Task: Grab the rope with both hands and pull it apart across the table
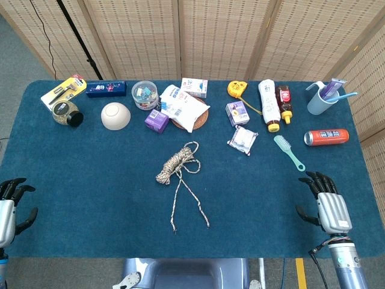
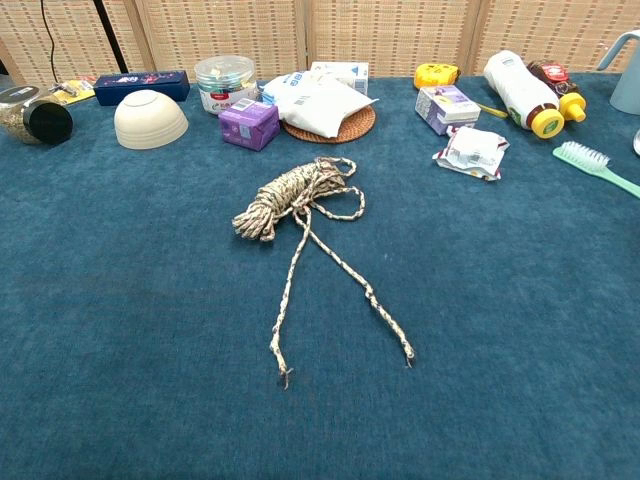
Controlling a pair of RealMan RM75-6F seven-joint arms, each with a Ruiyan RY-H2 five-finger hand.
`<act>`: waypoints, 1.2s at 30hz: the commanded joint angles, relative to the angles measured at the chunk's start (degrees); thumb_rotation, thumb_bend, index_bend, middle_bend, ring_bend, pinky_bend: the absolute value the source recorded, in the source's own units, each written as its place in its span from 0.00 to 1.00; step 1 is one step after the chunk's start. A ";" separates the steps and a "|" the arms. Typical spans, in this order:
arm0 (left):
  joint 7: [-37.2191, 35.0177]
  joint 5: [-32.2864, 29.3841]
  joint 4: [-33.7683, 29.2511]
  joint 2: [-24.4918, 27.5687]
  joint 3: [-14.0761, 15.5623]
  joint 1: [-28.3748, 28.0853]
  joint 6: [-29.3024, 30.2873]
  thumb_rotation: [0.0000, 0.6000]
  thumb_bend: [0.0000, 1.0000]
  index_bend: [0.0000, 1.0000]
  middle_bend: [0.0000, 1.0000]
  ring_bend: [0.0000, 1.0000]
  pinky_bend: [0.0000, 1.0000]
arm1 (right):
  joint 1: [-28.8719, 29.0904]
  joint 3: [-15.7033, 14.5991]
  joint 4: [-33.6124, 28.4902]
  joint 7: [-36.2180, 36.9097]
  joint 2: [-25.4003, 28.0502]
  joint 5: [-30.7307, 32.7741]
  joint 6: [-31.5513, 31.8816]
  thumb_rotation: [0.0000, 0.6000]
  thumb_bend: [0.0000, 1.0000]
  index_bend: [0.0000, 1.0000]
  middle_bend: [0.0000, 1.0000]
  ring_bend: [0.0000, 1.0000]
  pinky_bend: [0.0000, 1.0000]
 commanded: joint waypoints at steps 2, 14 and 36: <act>-0.31 -0.02 -0.19 0.32 -0.11 -0.37 -0.48 1.00 0.28 0.37 0.24 0.17 0.02 | 1.77 0.20 -0.13 1.98 0.49 -1.42 -1.89 1.00 0.34 0.22 0.14 0.08 0.06; 0.92 0.28 -1.46 3.59 -1.61 -3.02 -2.77 1.00 0.28 0.38 0.24 0.17 0.02 | 13.32 0.33 0.89 11.58 -0.38 -10.08 -13.38 1.00 0.34 0.28 0.14 0.08 0.06; 0.39 -1.05 -3.09 6.19 -2.05 -4.51 -4.08 1.00 0.28 0.38 0.24 0.17 0.02 | 29.82 -0.80 10.74 19.89 -6.05 -19.38 -21.34 1.00 0.34 0.39 0.14 0.08 0.06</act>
